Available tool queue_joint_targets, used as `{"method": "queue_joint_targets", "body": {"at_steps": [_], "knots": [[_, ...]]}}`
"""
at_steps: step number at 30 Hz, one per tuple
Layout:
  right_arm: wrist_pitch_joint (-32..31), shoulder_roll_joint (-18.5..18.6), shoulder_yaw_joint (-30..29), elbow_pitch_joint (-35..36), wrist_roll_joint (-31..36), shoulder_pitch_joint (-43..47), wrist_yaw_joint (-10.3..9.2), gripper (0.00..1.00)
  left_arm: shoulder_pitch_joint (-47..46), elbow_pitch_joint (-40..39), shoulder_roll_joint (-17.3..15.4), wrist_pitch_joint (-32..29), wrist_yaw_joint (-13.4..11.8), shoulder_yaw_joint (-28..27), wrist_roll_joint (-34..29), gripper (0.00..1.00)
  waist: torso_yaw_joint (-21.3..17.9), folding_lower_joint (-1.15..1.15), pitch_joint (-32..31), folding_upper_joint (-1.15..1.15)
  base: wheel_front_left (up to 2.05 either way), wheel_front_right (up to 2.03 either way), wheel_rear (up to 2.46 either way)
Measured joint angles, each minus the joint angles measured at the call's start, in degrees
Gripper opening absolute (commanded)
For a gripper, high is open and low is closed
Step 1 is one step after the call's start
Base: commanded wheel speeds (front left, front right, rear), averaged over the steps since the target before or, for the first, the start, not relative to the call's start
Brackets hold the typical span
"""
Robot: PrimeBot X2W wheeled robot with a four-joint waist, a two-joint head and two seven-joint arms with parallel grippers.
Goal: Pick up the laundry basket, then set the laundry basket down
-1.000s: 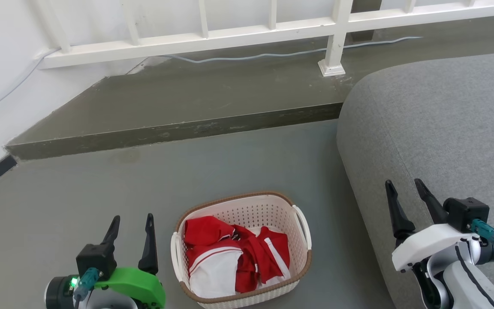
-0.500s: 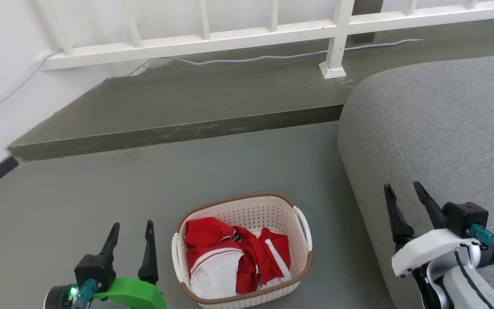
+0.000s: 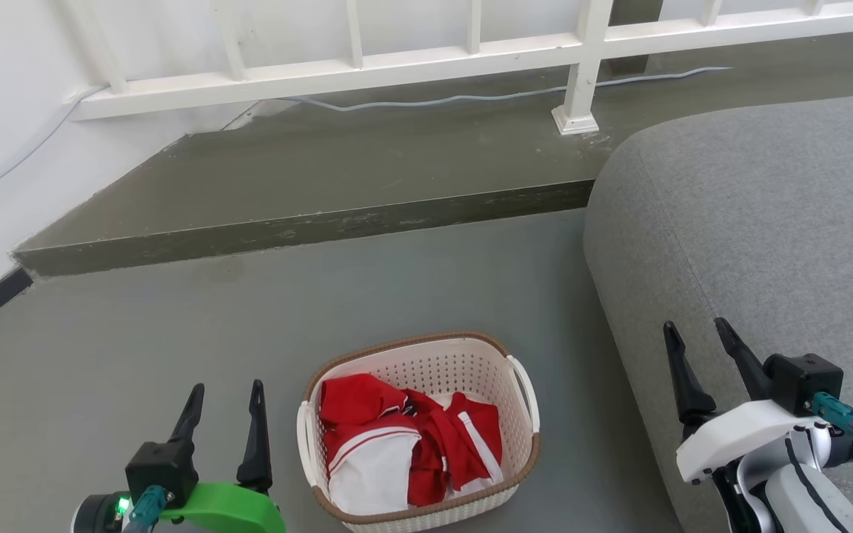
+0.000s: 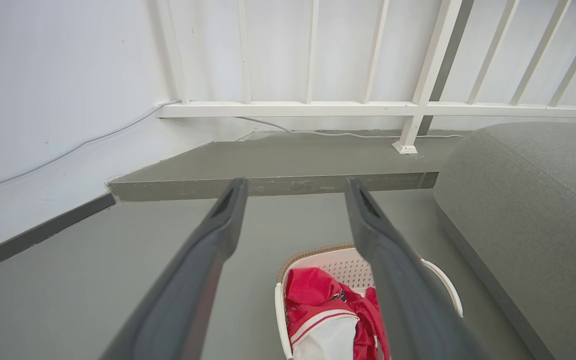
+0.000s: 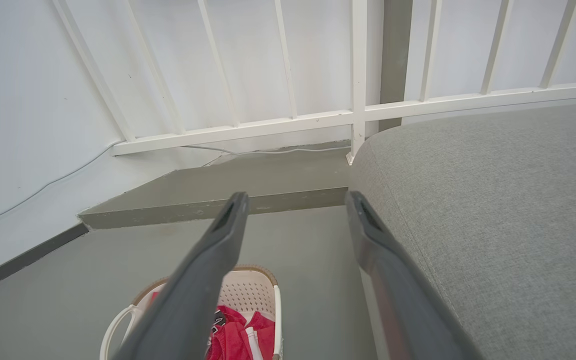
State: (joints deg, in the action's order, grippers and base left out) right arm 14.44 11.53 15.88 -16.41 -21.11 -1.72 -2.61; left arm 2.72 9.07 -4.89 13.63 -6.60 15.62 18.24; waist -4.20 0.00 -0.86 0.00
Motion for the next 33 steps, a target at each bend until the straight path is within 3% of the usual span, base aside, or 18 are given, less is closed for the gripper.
{"method": "queue_joint_targets", "body": {"at_steps": [6, 7, 17, 33], "knots": [[0.0, 0.1, 0.0, 0.2, 0.0, 0.1, 0.0, 1.0, 0.6, -0.7, 0.0, -0.6, -0.1, -0.1, -0.4, 1.0, 0.1, 0.0, 0.1, 0.0, 0.0, 0.0, 0.0], [0.0, 0.0, 0.0, 0.0, 0.0, 0.2, 0.0, 0.0, 0.7, -0.5, 0.0, -0.5, 0.0, -0.1, -0.4, 0.0, 0.2, 0.0, 0.1, 0.0, 0.0, 0.0, 0.0], [-0.9, -1.3, -1.1, -1.7, -2.9, 2.2, 0.53, 0.0, 1.8, 1.2, 0.6, -0.6, 0.6, 0.1, 2.4, 0.0, 0.4, 0.0, 0.1, 0.0, 0.0, 0.0, 0.0], [-4.5, -2.7, -4.6, -1.6, -15.5, 2.0, 1.93, 0.0, 1.8, 1.0, 0.8, -3.4, 2.6, -2.7, 16.4, 0.0, 1.1, 0.0, 0.3, 0.0, 0.0, 0.0, 0.0]]}}
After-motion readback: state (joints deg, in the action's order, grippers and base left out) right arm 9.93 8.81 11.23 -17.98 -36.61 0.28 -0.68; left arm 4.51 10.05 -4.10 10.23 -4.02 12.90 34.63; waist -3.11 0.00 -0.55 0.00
